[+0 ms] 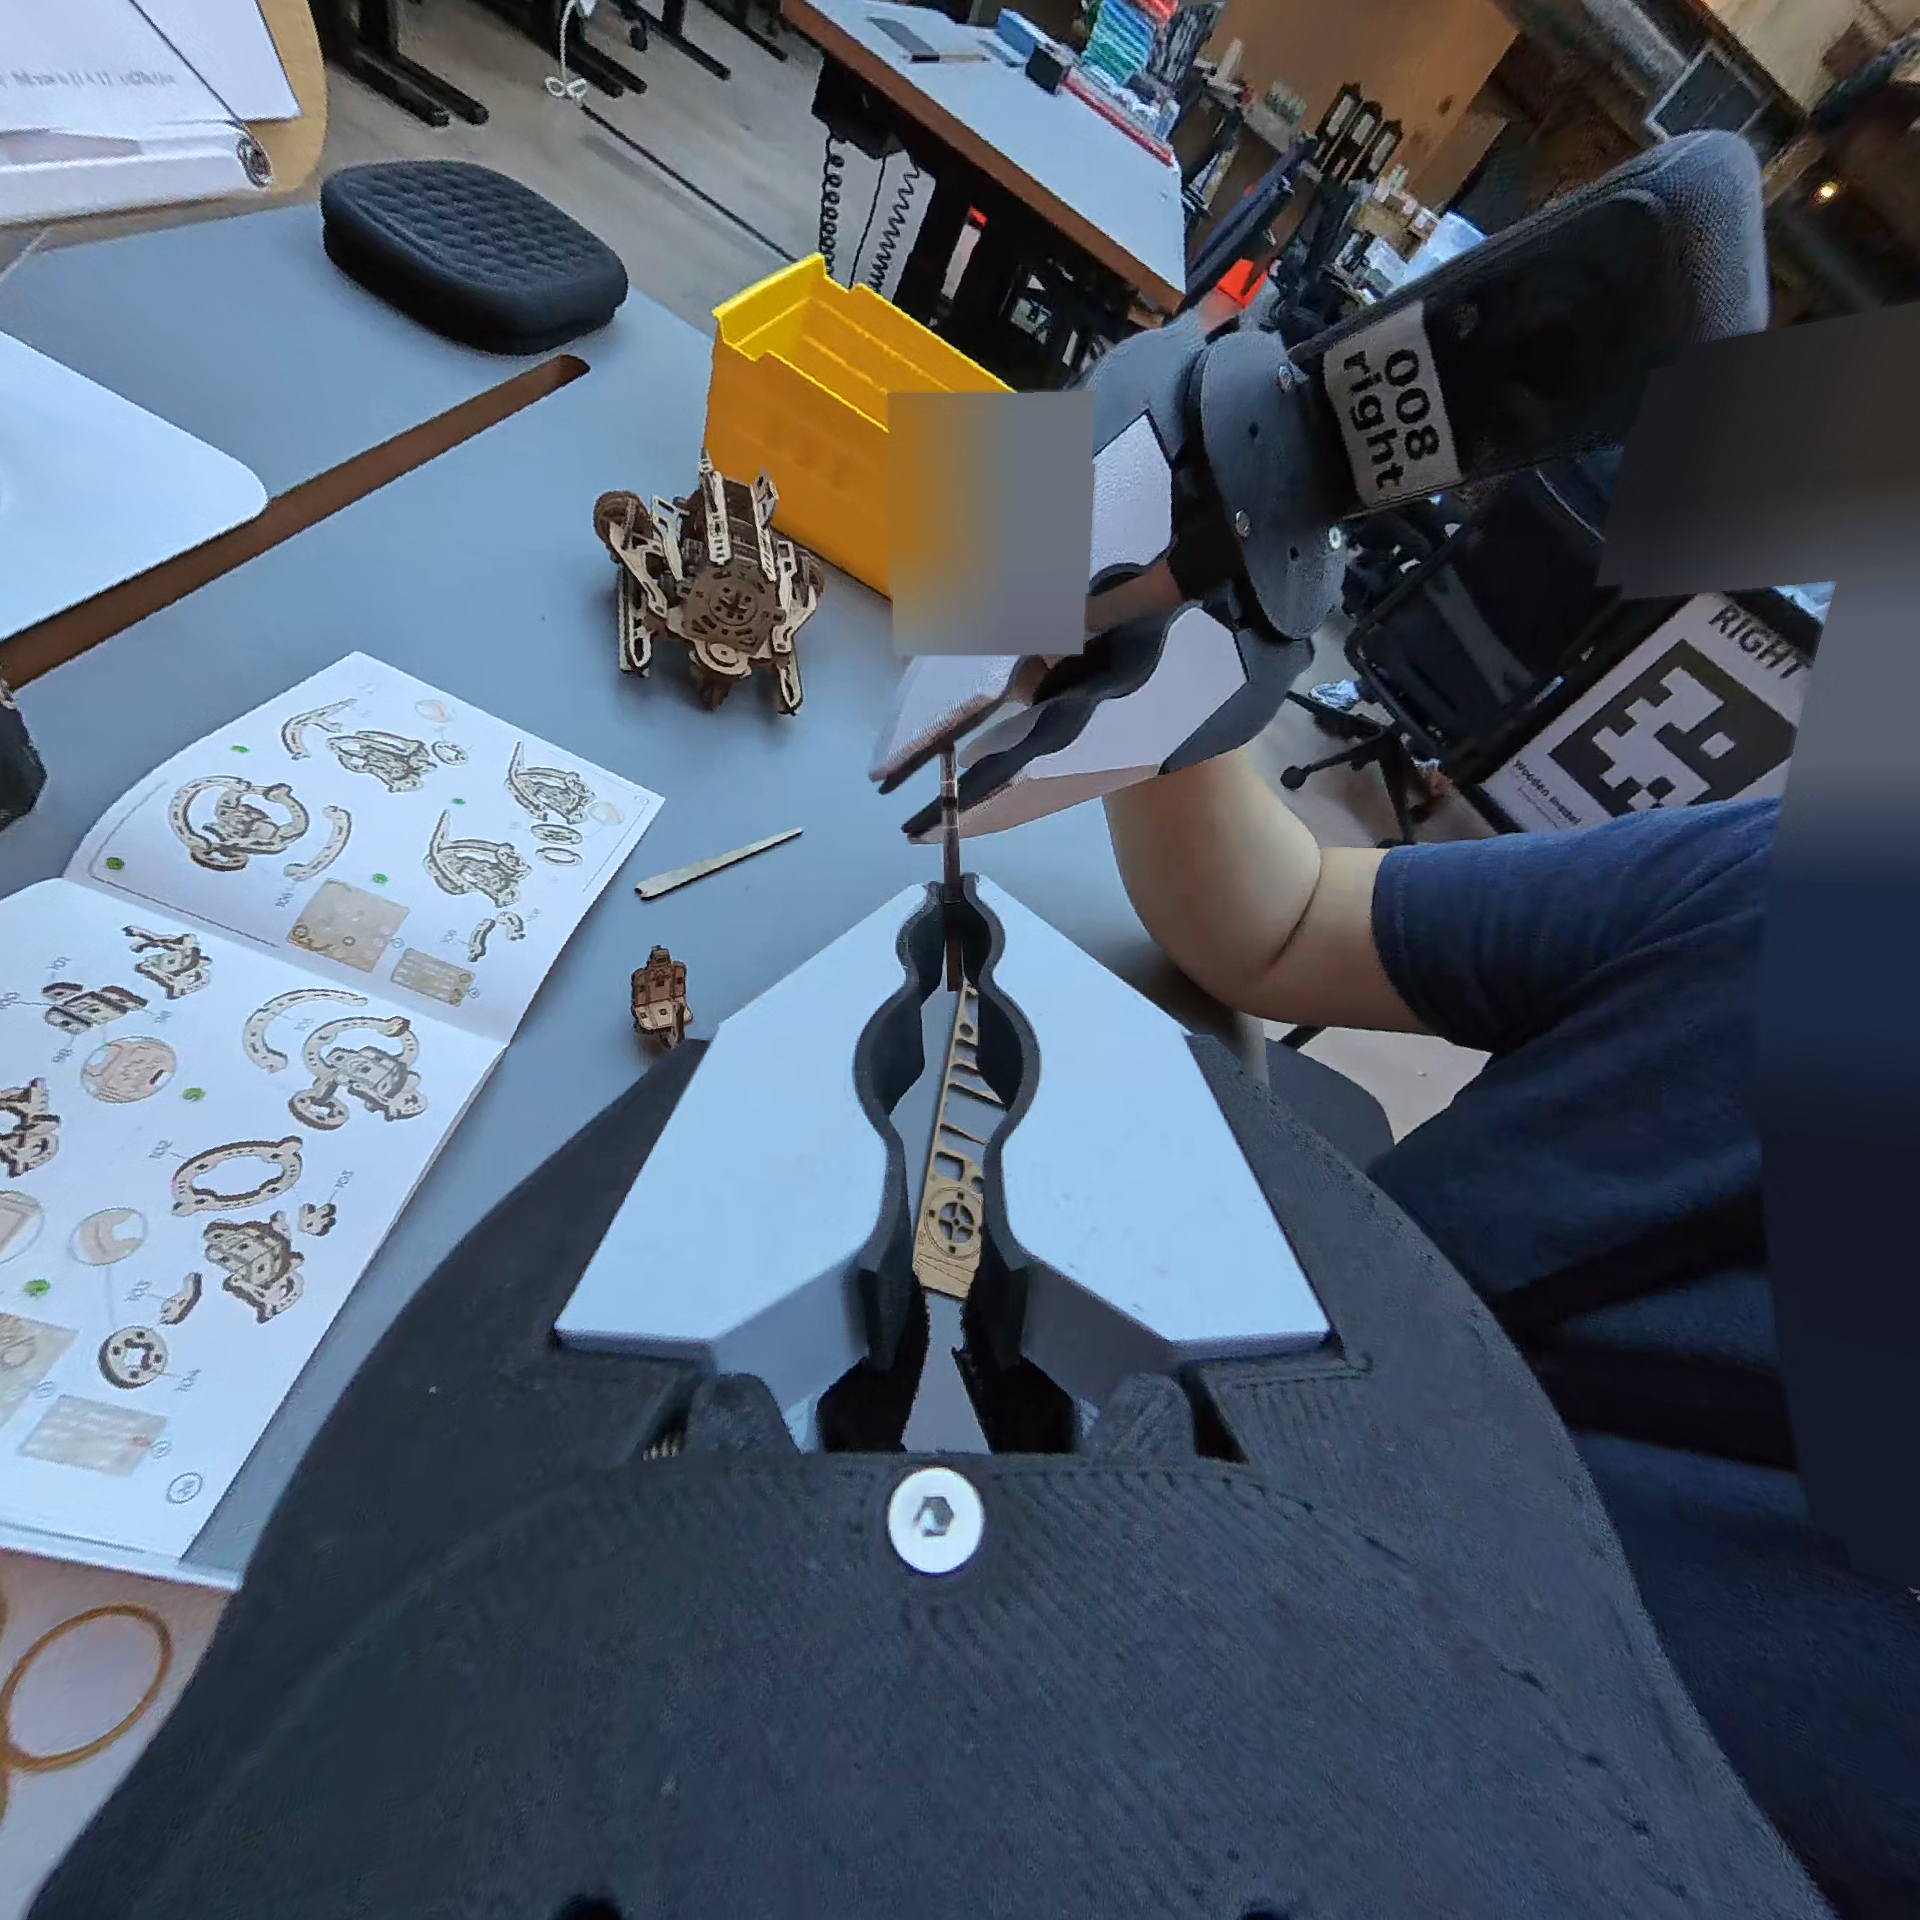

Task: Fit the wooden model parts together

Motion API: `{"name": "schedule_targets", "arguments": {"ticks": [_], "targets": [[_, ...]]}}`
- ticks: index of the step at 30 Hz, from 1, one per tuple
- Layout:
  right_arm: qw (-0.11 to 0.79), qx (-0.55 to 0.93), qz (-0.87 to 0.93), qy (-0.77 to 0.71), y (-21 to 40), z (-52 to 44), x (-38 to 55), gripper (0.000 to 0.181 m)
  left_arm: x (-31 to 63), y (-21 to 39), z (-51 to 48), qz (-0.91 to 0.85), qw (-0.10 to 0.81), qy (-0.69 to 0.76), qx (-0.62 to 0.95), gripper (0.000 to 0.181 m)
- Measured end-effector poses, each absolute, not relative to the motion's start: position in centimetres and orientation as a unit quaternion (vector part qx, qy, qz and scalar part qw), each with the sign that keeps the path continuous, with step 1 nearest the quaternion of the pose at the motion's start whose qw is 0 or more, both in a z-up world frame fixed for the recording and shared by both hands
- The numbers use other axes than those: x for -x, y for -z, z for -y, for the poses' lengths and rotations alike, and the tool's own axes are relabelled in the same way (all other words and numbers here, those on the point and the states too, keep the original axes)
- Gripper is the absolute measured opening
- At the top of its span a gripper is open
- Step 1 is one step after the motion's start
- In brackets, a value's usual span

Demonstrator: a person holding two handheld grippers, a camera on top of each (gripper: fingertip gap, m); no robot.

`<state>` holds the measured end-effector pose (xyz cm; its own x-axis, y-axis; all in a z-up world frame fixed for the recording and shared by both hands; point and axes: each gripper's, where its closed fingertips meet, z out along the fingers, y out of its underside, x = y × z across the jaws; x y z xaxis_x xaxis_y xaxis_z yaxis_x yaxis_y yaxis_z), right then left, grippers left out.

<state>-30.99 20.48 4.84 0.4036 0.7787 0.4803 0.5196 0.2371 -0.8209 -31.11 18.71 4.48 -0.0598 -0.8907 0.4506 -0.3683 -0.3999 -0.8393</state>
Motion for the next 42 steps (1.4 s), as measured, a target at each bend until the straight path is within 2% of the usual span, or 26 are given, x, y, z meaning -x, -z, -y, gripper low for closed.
{"name": "schedule_targets", "arguments": {"ticks": [15, 18, 19, 24, 29, 33, 37, 39, 42], "targets": [[0.541, 0.642, 0.532, -0.111, -3.7, -20.8, 30.6, 0.006, 30.8, -3.7, -18.9, -0.496, 0.242, 0.526, 0.647, 0.002], [0.528, 0.688, 0.495, -0.065, -3.5, -21.9, 27.7, 0.005, 31.2, -5.3, -20.4, -0.464, 0.295, 0.523, 0.651, 0.043], [0.512, 0.708, 0.482, -0.063, -3.0, -21.8, 26.4, 0.005, 31.8, -5.8, -20.9, -0.46, 0.317, 0.513, 0.652, 0.044], [0.344, 0.836, 0.417, -0.087, 6.7, -19.3, 19.5, 0.005, 35.8, -7.9, -22.1, -0.459, 0.396, 0.455, 0.653, 0.036], [0.275, 0.879, 0.358, -0.154, 15.2, -14.8, 17.0, 0.005, 37.4, -8.8, -21.5, -0.449, 0.399, 0.455, 0.657, 0.036], [0.312, 0.874, 0.312, -0.205, 14.9, -14.1, 17.5, 0.019, 37.3, -8.5, -21.8, -0.439, 0.394, 0.453, 0.669, 0.036], [0.336, 0.863, 0.328, -0.185, 14.6, -14.8, 17.2, 0.034, 36.7, -8.2, -21.5, -0.443, 0.383, 0.453, 0.672, 0.036], [0.363, 0.848, 0.331, -0.198, 12.9, -15.0, 17.9, 0.034, 36.6, -8.2, -21.4, -0.446, 0.386, 0.447, 0.673, 0.036], [0.452, 0.824, 0.264, -0.217, 9.2, -18.0, 19.8, 0.034, 36.6, -8.5, -21.2, -0.446, 0.392, 0.444, 0.671, 0.035]]}}
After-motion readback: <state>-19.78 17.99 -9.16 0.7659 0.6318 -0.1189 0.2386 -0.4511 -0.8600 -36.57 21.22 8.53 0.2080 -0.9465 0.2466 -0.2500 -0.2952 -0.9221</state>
